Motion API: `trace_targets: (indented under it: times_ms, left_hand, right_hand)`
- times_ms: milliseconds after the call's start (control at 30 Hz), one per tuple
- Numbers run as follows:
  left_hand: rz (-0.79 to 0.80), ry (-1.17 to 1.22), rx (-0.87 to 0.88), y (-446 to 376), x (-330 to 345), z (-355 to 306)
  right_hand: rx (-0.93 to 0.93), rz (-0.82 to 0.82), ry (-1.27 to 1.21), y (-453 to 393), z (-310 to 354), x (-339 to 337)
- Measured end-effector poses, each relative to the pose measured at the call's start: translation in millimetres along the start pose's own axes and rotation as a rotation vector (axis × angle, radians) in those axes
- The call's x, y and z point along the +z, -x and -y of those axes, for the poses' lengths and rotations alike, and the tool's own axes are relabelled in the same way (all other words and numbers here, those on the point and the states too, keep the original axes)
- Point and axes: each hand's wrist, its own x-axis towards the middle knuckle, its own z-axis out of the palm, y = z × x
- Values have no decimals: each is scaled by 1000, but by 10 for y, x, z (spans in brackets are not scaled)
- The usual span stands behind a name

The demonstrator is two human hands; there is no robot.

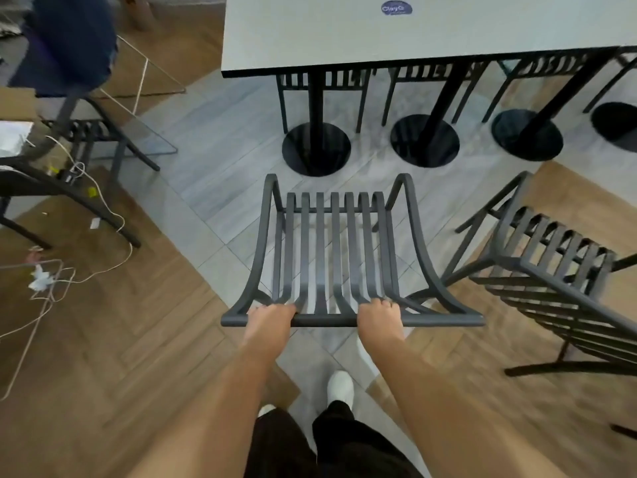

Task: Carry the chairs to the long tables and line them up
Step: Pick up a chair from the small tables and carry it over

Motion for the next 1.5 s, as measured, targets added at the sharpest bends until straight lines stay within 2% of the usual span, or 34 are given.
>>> trace_targets:
  times_ms: [267, 533, 1000, 1333, 1500]
  left_hand:
    - [-1, -31, -42, -598, -277, 40]
    - [38, -56, -41, -1418, -770, 113]
    - [56, -96, -29, -2945, -1670, 432]
    - [88, -49, -6, -3493, -2026, 475]
    - [84, 63, 7, -3459, -2048, 455]
  right_hand:
    - [-4, -25, 17, -574, -76, -393]
    - [-33, 21, 50, -1474, -188, -966]
    - [-34, 2, 50, -2925, -243, -2027]
    - [-33, -4, -8, -3418, -330, -2334]
    - [-99, 48, -159, -3446, -421, -2411]
